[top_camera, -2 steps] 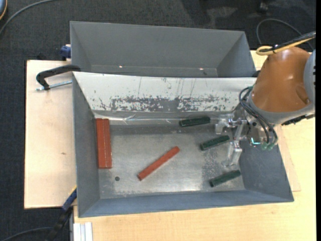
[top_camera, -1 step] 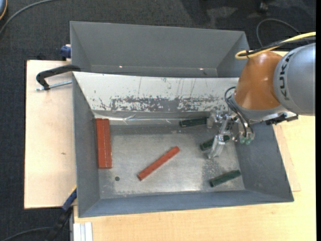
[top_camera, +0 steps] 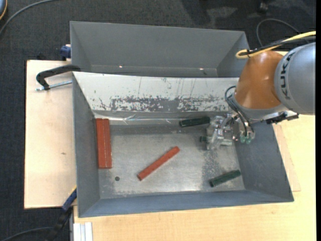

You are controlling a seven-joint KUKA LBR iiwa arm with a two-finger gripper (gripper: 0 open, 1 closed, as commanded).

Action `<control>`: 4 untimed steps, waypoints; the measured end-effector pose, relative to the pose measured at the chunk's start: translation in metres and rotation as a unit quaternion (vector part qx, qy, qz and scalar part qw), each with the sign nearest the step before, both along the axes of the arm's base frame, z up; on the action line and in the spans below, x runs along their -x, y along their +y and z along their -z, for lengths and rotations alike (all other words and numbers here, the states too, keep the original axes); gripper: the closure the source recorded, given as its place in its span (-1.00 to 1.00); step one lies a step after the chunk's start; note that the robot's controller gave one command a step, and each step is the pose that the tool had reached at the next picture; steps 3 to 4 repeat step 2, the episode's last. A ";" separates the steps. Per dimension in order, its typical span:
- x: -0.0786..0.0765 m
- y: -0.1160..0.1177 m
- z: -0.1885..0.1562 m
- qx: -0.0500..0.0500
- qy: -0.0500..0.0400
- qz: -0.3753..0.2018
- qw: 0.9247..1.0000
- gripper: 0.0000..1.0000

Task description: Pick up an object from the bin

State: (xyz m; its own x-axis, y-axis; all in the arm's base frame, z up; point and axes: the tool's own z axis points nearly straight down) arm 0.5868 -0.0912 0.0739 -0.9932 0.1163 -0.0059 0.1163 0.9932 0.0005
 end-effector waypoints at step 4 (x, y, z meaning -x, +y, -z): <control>0.066 0.033 -0.179 0.000 -0.004 0.013 1.000 1.00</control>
Offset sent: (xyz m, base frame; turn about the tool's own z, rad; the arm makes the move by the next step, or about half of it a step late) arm -0.0414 0.0166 0.0637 0.0172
